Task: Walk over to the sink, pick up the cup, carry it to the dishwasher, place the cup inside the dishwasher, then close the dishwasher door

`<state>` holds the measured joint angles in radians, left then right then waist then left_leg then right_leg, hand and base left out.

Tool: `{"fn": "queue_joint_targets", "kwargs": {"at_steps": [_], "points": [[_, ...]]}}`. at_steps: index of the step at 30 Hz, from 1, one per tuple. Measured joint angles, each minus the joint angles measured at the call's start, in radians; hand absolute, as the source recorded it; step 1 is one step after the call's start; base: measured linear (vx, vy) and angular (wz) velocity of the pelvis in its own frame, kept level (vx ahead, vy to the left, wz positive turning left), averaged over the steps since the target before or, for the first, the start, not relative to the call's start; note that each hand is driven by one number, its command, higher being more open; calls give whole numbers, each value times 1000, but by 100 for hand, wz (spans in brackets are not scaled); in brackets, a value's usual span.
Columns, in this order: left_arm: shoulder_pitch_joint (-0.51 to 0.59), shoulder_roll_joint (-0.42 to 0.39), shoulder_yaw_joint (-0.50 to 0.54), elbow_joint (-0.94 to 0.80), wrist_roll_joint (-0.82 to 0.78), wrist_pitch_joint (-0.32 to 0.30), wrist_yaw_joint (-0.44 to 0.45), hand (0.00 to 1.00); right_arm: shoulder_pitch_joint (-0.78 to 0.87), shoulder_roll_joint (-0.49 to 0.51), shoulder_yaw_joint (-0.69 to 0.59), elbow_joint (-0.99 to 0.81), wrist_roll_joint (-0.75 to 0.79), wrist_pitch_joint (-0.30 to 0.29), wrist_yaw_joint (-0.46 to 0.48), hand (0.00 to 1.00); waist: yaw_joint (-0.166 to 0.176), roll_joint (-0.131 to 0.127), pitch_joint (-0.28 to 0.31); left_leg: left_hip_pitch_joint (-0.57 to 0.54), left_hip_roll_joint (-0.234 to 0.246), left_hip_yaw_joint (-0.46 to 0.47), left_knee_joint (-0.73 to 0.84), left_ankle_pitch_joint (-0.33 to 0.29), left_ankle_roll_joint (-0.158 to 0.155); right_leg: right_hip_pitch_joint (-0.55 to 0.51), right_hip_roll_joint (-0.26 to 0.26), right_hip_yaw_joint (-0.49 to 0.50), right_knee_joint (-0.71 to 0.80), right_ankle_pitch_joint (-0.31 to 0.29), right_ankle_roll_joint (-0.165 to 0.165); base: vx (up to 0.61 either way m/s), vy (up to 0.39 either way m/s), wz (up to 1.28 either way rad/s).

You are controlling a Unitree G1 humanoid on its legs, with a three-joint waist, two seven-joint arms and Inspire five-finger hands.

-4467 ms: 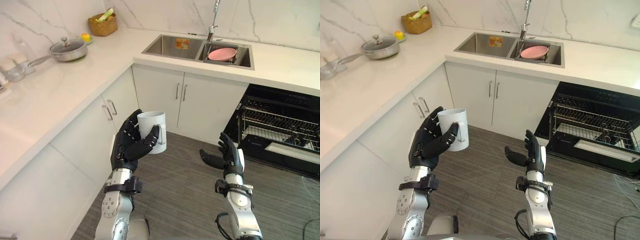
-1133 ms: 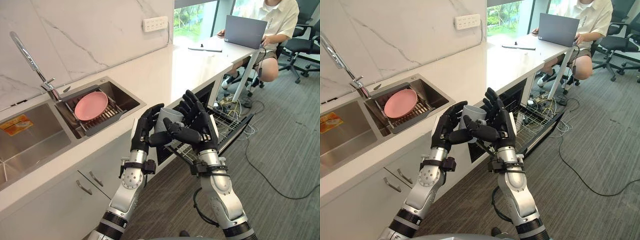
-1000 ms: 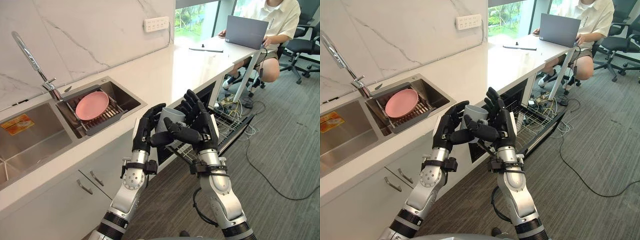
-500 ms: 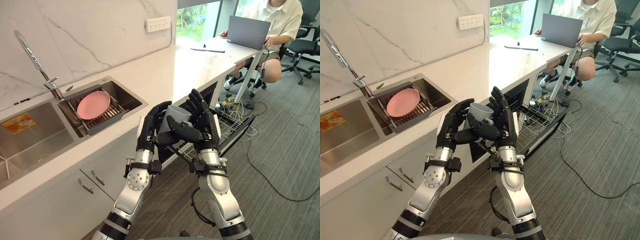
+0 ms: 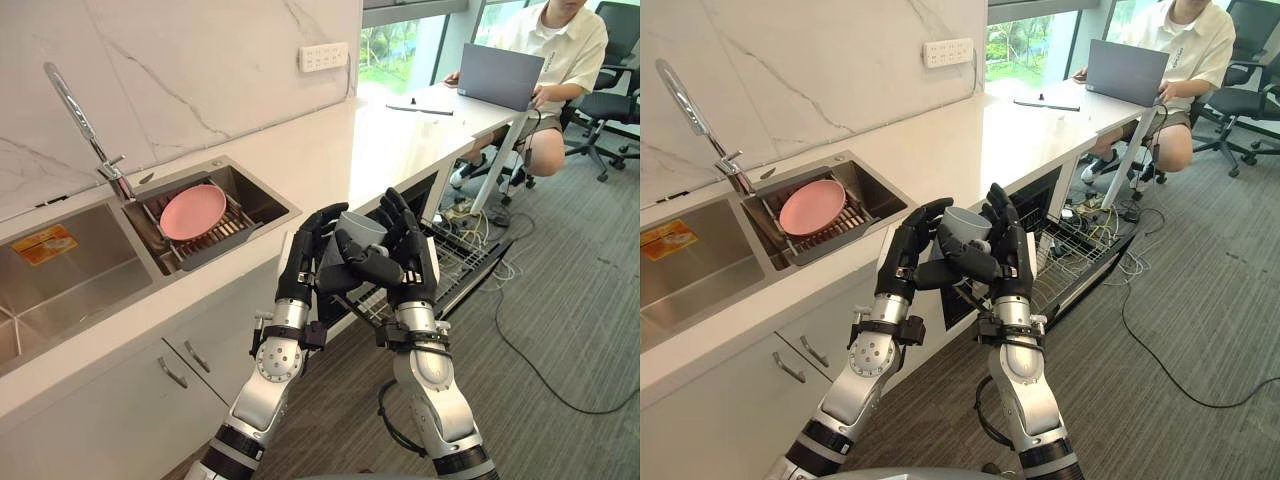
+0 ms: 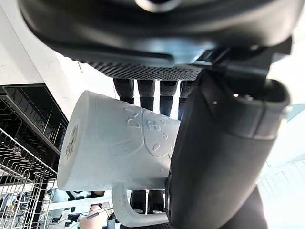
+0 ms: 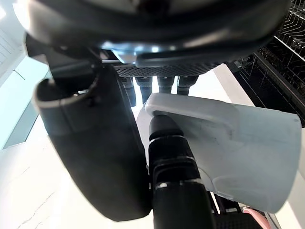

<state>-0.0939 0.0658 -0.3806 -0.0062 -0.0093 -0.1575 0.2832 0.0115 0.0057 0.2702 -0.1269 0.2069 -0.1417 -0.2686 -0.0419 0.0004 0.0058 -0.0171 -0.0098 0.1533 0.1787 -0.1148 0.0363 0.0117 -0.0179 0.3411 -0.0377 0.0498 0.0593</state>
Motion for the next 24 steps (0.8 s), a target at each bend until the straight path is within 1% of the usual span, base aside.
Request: {"fn": "queue_joint_targets", "kwargs": {"at_steps": [7, 10, 11, 17, 20, 24], "points": [[0, 0, -9, 0, 1, 2, -2, 30, -3, 0, 0, 17, 88, 0, 10, 90, 0, -4, -4, 0, 0, -9, 0, 1, -1, 1, 0, -12, 0, -6, -4, 0, -8, 3], [0, 1, -19, 0, 2, 14, -3, 30, -3, -1, 0, 32, 132, 0, 12, 90, 1, -8, -6, -1, 0, -12, 0, 1, -1, 2, 0, -15, -2, -6, -5, 0, 0, 0], [0, 1, -21, 0, 2, 16, -3, 30, -3, -1, 0, 33, 144, 0, 12, 30, 1, -9, -7, -1, 0, -12, 0, 1, -1, 3, 0, -15, -3, -6, -5, 0, 0, 0], [0, 3, -39, 0, 13, 22, -8, 30, -12, -18, -4, 55, 237, 0, 20, 30, 2, -16, -13, -3, -1, -16, 0, 2, -1, 3, -1, -18, -3, -7, -6, 0, 0, 0], [0, 6, -52, 0, 31, 23, -9, 30, -17, -51, -9, 72, 281, 0, 22, 30, 2, -22, -18, -4, -2, -18, 0, 2, -1, 3, -1, -20, -3, -8, -8, 0, 0, 0], [-1, 17, -61, 0, 33, 28, -11, 30, -19, -87, -14, 71, 324, -7, 39, 30, 1, -22, -18, -4, -2, -19, 0, 2, -1, 3, -1, -21, -2, -9, -10, 0, 0, 0]]}}
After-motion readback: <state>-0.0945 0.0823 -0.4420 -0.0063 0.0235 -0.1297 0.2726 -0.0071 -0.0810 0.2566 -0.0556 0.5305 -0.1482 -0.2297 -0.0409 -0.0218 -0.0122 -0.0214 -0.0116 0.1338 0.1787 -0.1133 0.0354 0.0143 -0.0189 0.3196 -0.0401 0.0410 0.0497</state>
